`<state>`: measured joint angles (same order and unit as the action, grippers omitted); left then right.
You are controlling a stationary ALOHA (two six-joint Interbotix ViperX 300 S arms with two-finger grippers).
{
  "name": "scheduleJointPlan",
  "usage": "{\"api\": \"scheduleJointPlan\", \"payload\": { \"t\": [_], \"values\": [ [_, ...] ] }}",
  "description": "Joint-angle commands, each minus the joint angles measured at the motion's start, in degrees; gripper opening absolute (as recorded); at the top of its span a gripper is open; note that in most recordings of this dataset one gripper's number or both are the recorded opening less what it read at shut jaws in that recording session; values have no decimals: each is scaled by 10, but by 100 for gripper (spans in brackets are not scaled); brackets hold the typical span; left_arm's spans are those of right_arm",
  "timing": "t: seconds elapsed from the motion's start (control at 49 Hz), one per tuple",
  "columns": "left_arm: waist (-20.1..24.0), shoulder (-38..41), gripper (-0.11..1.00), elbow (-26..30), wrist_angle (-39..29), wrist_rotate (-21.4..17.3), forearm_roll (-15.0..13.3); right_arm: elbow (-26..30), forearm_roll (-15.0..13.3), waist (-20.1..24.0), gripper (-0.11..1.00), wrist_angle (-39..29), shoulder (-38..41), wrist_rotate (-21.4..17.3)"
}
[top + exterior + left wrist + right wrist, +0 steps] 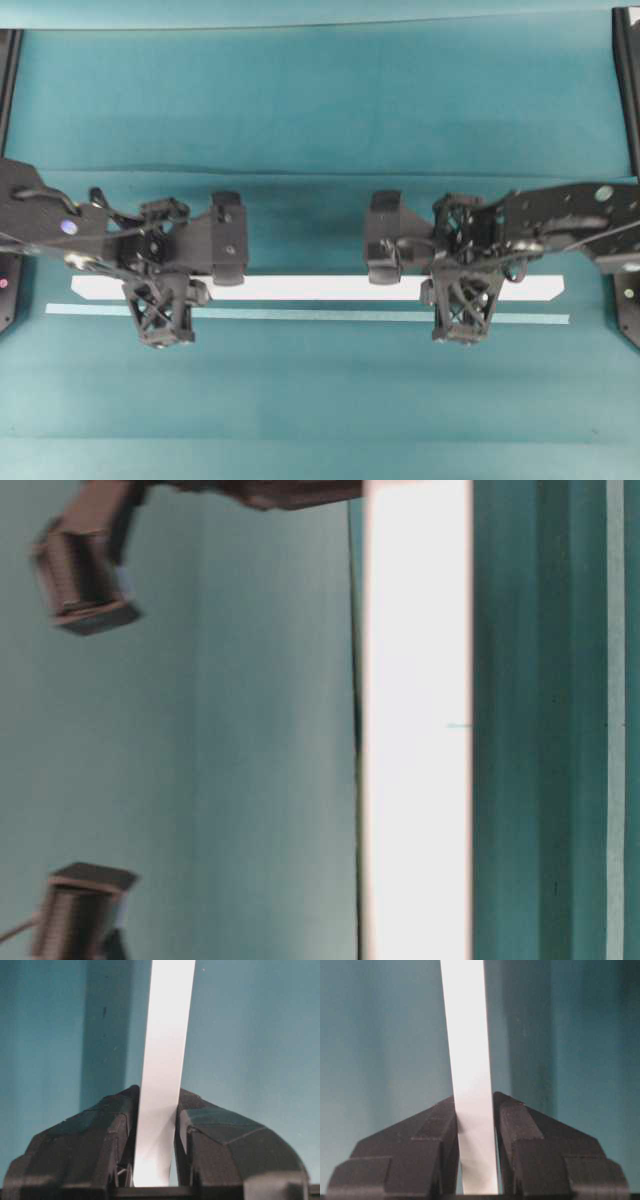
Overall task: Lift a wooden board with both hands.
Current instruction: 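Lift the board with both grippers and move it back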
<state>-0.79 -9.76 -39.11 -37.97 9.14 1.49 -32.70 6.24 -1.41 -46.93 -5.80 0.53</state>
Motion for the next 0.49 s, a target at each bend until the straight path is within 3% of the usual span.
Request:
{"api": "scheduleJointPlan", "payload": {
  "t": [0.0, 0.47],
  "values": [
    [8, -24, 18, 31, -33, 1, 0, 30, 1, -4, 21, -32, -13, -7],
    [12, -71, 18, 141, -172, 2, 1, 148, 1, -8, 21, -181, -27, -10]
  ]
}}
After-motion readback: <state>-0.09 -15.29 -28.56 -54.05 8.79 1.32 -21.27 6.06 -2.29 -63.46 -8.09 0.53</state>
